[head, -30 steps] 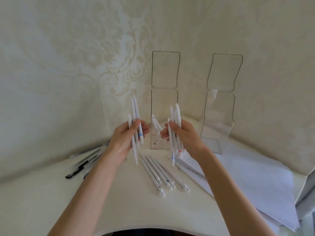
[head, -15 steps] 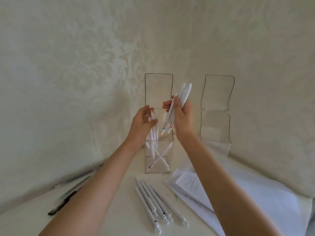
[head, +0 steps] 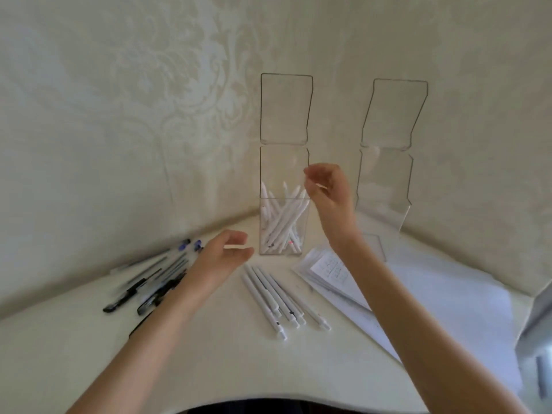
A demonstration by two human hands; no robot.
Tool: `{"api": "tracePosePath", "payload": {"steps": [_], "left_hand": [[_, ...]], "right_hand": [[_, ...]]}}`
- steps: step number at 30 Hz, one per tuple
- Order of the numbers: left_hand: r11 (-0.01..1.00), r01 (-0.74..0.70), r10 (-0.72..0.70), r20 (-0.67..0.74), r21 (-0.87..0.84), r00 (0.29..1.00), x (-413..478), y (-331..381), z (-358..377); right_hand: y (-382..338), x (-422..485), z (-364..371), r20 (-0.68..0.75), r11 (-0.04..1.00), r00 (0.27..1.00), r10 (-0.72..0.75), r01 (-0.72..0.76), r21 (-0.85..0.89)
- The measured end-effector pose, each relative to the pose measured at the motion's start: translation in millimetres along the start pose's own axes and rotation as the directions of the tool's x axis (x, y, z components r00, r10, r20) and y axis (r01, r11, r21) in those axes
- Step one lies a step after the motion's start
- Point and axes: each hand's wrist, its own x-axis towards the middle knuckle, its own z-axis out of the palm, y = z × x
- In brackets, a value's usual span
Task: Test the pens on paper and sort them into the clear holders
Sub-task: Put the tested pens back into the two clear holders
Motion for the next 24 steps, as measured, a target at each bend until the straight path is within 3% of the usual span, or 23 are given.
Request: {"api": "tracePosePath", "payload": {"steps": [2, 3, 5, 6, 7, 10, 16, 21, 24], "left_hand": [[0.990, 0.028, -0.029, 0.008, 0.141, 1.000, -13, -6, -2], [0.977, 0.034, -0.037, 0.008, 0.213, 0.999, -18, -9, -2], [0.934, 0.043, -0.052, 0.014, 0.354, 0.999, -27, -12, 1], [0.912, 0.055, -0.066, 0.013, 0.406, 0.998, -31, -13, 3], [0.896, 0.075, -0.089, 0.010, 0.437, 0.996, -34, -14, 5], [0.871, 0.123, -0.145, 0.012, 0.476, 0.989, -40, -16, 12], [0.851, 0.178, -0.184, -0.038, 0.494, 0.982, -35, -15, 19], [0.857, 0.233, -0.232, -0.060, 0.459, 0.971, -33, -8, 29], [0.909, 0.272, -0.287, 0.001, 0.314, 0.958, -31, -4, 29]], "right_hand": [[7, -30, -8, 0.109, 0.957, 0.984, 0.141, -0.107, -0.270], [11, -43, -11, 0.201, 0.892, 0.941, 0.273, -0.169, -0.420], [17, -63, -13, 0.347, 0.706, 0.765, 0.543, -0.192, -0.682], [20, -71, -12, 0.378, 0.641, 0.684, 0.624, -0.172, -0.748], [22, -76, -8, 0.381, 0.602, 0.648, 0.659, -0.151, -0.784], [27, -81, 2, 0.356, 0.567, 0.662, 0.660, -0.128, -0.814], [27, -69, 12, 0.358, 0.517, 0.524, 0.773, -0.193, -0.834], [30, -71, 17, 0.390, 0.605, 0.514, 0.764, -0.360, -0.711], [35, -74, 17, 0.396, 0.651, 0.528, 0.752, -0.498, -0.572]]}}
